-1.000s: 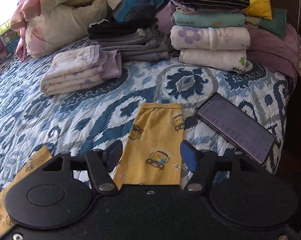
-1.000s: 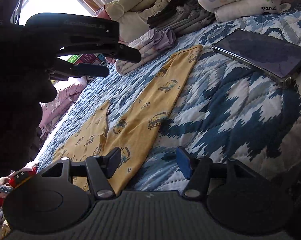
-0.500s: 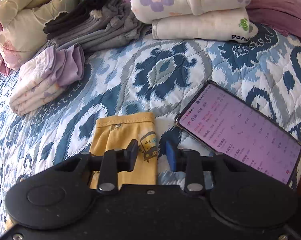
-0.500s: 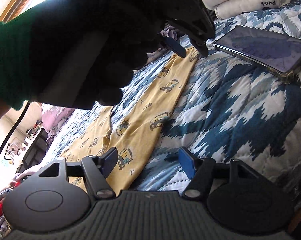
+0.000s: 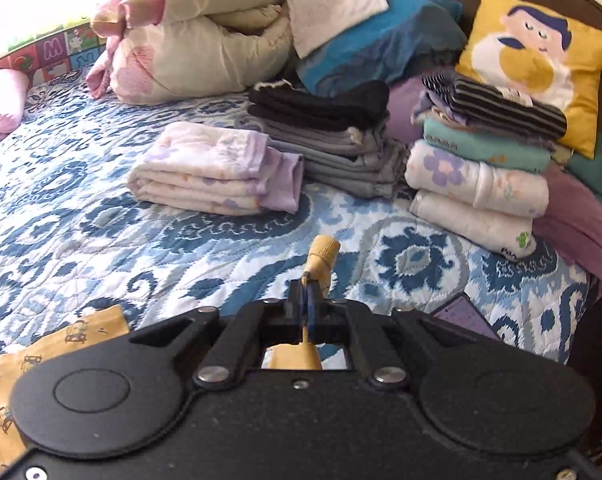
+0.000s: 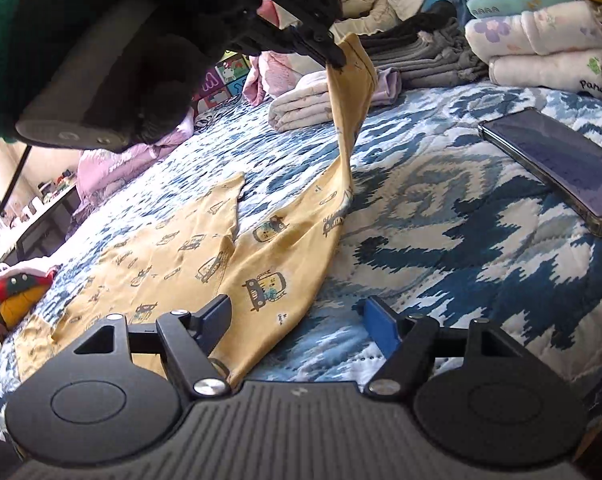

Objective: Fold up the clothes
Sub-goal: 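Grasp the garment leg end with the left tool and lift it, then fold the lifted leg over the body with the left tool while the right tool pins the garment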

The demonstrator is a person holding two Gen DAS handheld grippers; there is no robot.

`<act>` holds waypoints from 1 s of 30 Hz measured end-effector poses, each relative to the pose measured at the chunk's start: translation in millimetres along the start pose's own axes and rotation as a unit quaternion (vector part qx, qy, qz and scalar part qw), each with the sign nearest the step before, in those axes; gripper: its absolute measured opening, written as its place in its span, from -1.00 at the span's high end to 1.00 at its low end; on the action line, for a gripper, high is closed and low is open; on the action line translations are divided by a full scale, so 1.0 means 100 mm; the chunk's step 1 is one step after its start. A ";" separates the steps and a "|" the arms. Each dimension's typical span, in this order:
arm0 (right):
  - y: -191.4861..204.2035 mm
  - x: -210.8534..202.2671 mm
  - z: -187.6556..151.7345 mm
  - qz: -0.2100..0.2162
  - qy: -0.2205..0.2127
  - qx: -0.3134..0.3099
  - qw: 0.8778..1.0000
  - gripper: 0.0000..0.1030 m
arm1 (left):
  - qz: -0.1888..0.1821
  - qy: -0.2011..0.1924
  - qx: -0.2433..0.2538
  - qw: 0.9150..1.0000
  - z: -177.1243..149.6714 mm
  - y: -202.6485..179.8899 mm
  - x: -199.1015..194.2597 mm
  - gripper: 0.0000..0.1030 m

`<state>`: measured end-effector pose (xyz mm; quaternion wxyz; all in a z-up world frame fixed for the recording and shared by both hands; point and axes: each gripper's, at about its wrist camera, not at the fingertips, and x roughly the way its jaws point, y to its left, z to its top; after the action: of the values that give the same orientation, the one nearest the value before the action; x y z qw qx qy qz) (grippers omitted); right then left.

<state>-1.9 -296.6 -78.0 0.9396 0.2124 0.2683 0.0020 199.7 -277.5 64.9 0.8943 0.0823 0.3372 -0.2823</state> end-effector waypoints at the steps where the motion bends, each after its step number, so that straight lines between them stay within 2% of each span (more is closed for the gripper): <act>1: 0.05 -0.01 -0.02 -0.001 0.001 -0.017 1.000 -0.31 | 0.001 -0.009 -0.010 1.000 0.00 0.10 -0.10 0.99; 4: 0.18 0.00 -0.06 -0.011 0.007 -0.069 0.998 -0.09 | 0.013 -0.038 -0.039 0.998 -0.03 0.41 -0.42 0.99; 12: 0.55 -0.05 -0.15 -0.003 -0.005 -0.177 0.984 0.05 | 0.035 -0.091 -0.112 0.989 -0.32 1.10 -1.14 0.99; 14: 0.66 -0.05 -0.20 0.000 -0.003 -0.210 0.978 0.19 | 0.041 -0.104 -0.128 0.985 -0.41 1.25 -1.31 0.99; 16: 0.72 -0.01 -0.24 0.002 0.007 -0.231 0.973 0.54 | 0.045 -0.115 -0.144 0.982 -0.51 1.39 -1.46 0.99; 18: 0.75 0.00 -0.25 0.003 0.011 -0.238 0.971 0.72 | 0.053 -0.121 -0.158 0.979 -0.62 1.51 -1.59 0.99; 22: 0.77 -0.01 -0.26 0.007 0.009 -0.244 0.970 0.86 | 0.065 -0.127 -0.186 0.972 -0.84 1.77 -1.76 0.99; 30: 0.90 -0.10 -0.31 0.014 -0.017 -0.286 0.958 0.87 | 0.089 -0.139 -0.217 0.962 -1.29 2.12 -2.07 0.99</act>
<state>-16.1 -203.4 -60.9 0.9654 -0.0620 0.2375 0.0880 119.8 34.3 92.6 0.9503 -0.1241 0.2542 -0.1299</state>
